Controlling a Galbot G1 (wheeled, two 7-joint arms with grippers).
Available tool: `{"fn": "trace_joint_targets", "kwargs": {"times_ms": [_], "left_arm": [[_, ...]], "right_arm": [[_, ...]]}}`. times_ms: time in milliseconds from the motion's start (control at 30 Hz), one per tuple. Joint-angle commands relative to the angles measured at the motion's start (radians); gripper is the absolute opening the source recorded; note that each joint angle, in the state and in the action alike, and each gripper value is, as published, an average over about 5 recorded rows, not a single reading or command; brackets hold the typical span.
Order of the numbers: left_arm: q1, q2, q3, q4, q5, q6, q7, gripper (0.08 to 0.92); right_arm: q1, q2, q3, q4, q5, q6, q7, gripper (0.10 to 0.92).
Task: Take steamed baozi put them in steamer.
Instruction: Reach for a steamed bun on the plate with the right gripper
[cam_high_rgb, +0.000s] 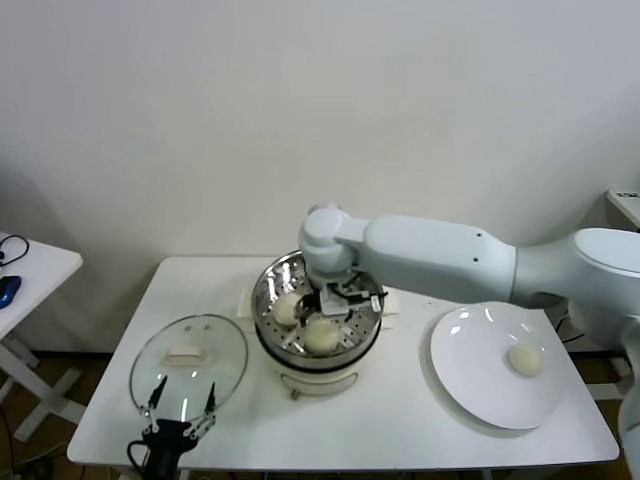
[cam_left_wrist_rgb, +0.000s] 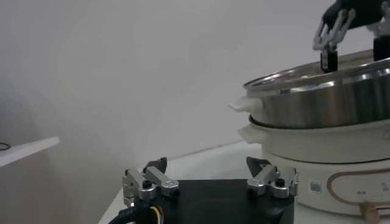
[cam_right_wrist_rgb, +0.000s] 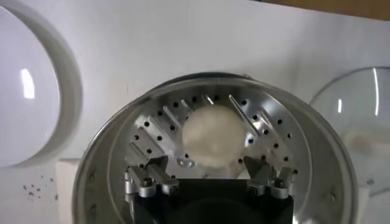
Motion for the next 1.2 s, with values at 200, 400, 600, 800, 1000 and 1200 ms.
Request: {"fn": "trace_joint_targets", "kwargs": {"times_ms": [200,400,600,800,1000,1200], "left_arm": [[-0.008,0.010,0.010,0.005,-0.004,-0.005,0.000,0.823],[-0.018,0.023,0.011,0.001,-0.021,-0.006,0.001,0.823],[-0.033,0.032,0.018,0.000,-0.030,-0.011,0.003,0.823],[-0.049,0.024,0.037,0.002,-0.030,-0.012,0.011,0.823],[-0.049,0.016,0.054,-0.007,-0.017,-0.011,0.014,0.823],[-0.042,0.012,0.051,-0.018,-0.011,-0.005,0.014,0.823]], "right_arm": [[0.251,-0.287,-0.044,0.017,0.395,-0.254,0.005,0.823],[0.391,-0.514,-0.279,-0.037,0.705,-0.456,0.078,0.823],[0.322,-0.683,-0.301,-0.106,0.674,-0.510,0.108,0.823],[0.162,-0.788,-0.253,-0.143,0.567,-0.523,0.121,0.823],[-0.126,-0.818,-0.005,-0.241,0.392,-0.468,0.101,0.823],[-0.394,-0.784,0.251,-0.350,0.212,-0.391,0.085,0.823]]}}
